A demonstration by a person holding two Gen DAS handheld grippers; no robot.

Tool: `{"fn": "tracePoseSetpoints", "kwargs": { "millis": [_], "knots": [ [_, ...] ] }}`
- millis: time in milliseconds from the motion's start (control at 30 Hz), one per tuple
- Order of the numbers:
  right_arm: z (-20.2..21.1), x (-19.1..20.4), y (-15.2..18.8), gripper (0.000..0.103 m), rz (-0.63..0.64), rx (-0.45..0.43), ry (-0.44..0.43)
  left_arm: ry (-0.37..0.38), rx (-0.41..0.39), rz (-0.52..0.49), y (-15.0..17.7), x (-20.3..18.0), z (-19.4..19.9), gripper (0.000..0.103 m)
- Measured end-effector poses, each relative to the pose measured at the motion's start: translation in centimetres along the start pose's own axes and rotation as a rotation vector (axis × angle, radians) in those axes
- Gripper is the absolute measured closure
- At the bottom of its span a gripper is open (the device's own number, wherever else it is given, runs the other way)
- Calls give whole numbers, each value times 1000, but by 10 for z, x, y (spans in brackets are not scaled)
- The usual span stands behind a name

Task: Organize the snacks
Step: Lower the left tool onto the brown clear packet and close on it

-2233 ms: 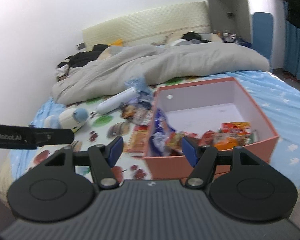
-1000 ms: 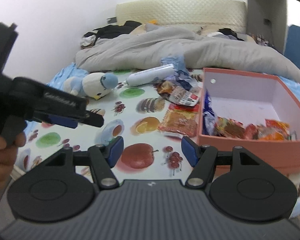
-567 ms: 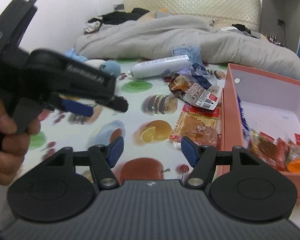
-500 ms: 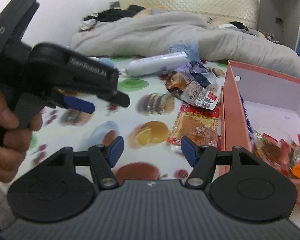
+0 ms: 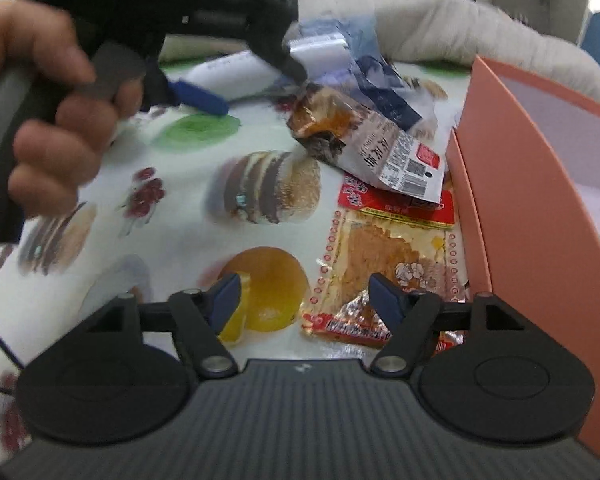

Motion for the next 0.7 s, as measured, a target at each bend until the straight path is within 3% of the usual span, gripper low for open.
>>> {"fn": "tracePoseSetpoints", "kwargs": {
  "millis": [67, 100, 200, 333, 433, 533, 700],
  "knots": [
    [-6, -4, -7, 27, -35, 25, 23, 35, 19, 9, -11, -4, -15, 27],
    [-9, -6, -12, 19, -54, 32, 37, 54, 29, 13, -15, -6, -23, 26],
    [-20, -12, -22, 18, -95, 61, 98, 87, 67, 8, -25, -12, -49, 27],
    [-38, -16, -31, 18, -117, 105, 135, 45, 105, -112, -32, -24, -72, 27],
    [-49, -26, -27, 18, -142, 145, 166, 32, 149, -125, -28, -20, -90, 28],
    [-51, -29, -23, 15, -125, 148, 158, 26, 184, -132, -18, -18, -102, 30],
    [-48, -24, -18, 8, -144, 180, 87, 16, 175, -114, -11, -16, -96, 45]
  ]
}}
Point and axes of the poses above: each gripper's, at about its wrist camera, not at the fingertips, and z roughly against the way its jaws point, x to its left, y to its underside, the point moved 7 cm from there along -z, roughly the way its jaws point, and after that the axes turned 4 degrees about -z, right-handed, at the moved point
